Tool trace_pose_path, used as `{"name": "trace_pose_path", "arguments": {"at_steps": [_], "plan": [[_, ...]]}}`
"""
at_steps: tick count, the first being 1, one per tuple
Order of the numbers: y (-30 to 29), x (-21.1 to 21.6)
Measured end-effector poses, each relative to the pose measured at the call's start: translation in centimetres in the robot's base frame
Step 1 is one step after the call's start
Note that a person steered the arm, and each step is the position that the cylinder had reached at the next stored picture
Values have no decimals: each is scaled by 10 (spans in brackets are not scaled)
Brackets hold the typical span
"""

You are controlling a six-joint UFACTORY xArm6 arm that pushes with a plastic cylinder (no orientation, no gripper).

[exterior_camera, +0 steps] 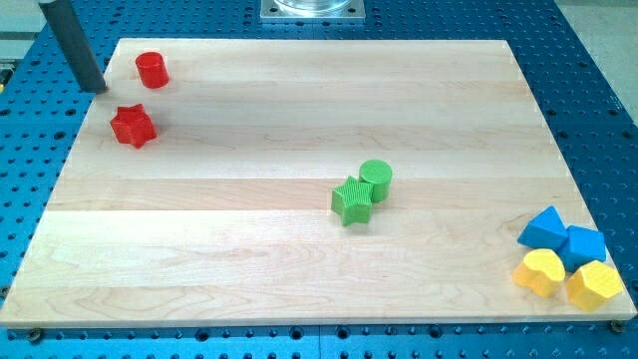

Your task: Push the red star into the red circle

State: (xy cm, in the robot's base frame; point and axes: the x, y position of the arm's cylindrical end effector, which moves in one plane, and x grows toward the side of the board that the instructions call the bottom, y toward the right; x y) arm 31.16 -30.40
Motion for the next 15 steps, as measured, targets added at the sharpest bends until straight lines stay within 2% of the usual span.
{"name": "trace_pose_path", "arguments": {"at_steps": [2,3,4,6,7,8,9,10,11,12,13,15], "plan": [[13,133],[22,140],[69,139],[77,139],[103,108],[101,45],[96,32],[96,47],[89,87],[54,117],[33,118],[51,43]]}}
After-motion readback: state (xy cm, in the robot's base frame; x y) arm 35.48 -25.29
